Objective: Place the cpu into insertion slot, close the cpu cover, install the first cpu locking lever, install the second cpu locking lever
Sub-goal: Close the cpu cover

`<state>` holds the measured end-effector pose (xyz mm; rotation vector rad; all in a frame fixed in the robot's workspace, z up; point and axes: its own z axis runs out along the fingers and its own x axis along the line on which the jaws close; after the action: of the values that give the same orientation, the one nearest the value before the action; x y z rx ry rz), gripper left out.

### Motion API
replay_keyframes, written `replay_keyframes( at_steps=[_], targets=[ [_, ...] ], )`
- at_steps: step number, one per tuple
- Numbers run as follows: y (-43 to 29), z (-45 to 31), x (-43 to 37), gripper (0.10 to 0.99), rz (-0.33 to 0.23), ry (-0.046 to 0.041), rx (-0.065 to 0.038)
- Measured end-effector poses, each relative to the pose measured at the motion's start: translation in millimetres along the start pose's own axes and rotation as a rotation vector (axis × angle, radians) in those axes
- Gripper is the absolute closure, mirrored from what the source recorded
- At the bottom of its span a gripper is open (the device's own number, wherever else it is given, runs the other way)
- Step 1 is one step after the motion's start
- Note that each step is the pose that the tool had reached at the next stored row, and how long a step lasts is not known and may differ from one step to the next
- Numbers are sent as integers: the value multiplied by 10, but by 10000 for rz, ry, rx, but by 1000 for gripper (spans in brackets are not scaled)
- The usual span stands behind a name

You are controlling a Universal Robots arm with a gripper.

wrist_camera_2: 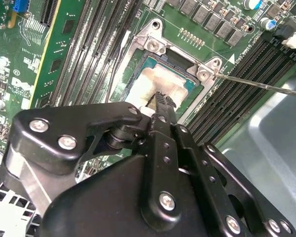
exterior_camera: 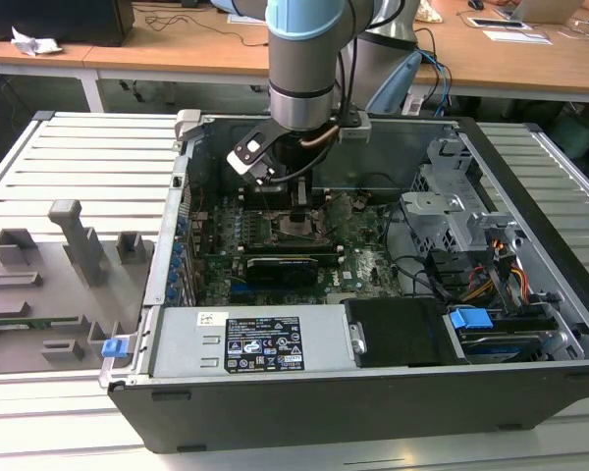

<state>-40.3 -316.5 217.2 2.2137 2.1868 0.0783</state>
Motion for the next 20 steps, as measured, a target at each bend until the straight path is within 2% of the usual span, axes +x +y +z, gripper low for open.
replay_keyframes(
  at_steps=[20],
  targets=[
    [8,-140,2,980,34,-4,1]
  ],
)
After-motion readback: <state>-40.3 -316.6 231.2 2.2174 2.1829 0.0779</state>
